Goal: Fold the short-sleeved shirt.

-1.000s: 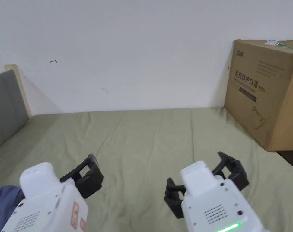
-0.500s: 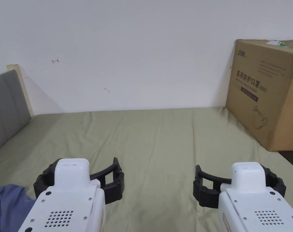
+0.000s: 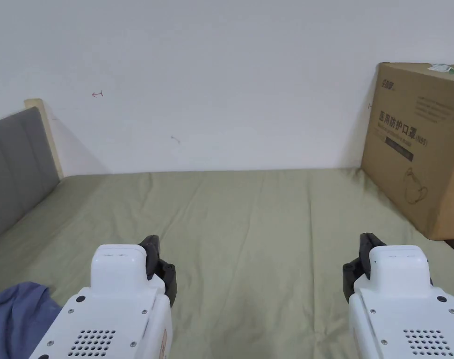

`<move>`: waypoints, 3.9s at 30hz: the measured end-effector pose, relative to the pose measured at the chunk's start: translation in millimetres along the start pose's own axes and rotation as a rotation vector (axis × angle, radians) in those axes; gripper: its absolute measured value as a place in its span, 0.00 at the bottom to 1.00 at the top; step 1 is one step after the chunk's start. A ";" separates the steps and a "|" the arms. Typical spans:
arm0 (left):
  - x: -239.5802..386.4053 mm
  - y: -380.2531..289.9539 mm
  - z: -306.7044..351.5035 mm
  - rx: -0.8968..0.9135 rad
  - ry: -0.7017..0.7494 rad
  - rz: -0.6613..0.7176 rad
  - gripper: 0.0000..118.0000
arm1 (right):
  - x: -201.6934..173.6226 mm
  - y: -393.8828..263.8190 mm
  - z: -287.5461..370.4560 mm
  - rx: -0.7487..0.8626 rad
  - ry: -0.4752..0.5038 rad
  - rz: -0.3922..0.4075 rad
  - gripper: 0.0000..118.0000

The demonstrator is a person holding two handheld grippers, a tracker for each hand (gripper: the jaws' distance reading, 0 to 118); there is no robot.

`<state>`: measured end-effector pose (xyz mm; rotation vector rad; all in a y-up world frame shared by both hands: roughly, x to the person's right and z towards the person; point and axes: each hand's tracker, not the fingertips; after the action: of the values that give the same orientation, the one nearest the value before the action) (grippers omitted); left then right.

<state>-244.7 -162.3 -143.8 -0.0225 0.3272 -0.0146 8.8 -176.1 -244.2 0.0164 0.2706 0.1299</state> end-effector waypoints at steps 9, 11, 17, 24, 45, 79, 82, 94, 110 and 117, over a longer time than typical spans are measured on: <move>-8.7 2.8 -2.1 -0.003 0.039 0.028 0.00 | -7.0 1.5 -6.2 -0.030 0.055 -0.010 0.00; -14.7 1.9 0.0 -0.012 0.060 0.027 0.00 | -13.3 3.4 -8.4 -0.035 0.075 -0.009 0.00; -58.4 0.9 26.9 -0.034 0.206 0.022 0.00 | -60.5 8.3 -22.1 -0.052 0.255 -0.054 0.00; -127.6 1.8 85.4 -0.072 0.452 -0.029 0.00 | -150.7 17.1 -18.4 -0.050 0.505 -0.066 0.00; -208.0 -28.5 114.1 -0.241 0.612 0.130 0.00 | -258.1 1.8 14.1 -0.089 0.823 0.018 0.00; -296.7 -238.2 -159.0 -1.057 0.407 0.296 0.73 | -236.6 -73.3 -61.0 -0.363 0.682 0.115 0.00; -294.9 -229.1 -161.8 -1.055 0.393 0.323 0.60 | -233.1 -79.0 -65.9 -0.398 0.675 0.081 0.00; -331.4 -220.8 -139.5 -0.982 0.394 0.526 0.10 | -223.9 -88.8 -69.5 -0.469 0.650 0.051 0.00; -321.3 -122.1 -131.0 -0.818 0.318 0.556 0.10 | -178.8 -67.3 -70.1 -0.426 0.555 -0.009 0.00; -258.6 -45.0 -158.6 -0.707 0.181 0.439 0.10 | -134.7 -50.3 -70.9 -0.388 0.468 -0.069 0.00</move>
<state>-541.0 -205.8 -209.8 -0.6519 0.4998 0.5378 -132.6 -243.5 -278.5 -0.4132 0.7088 0.1146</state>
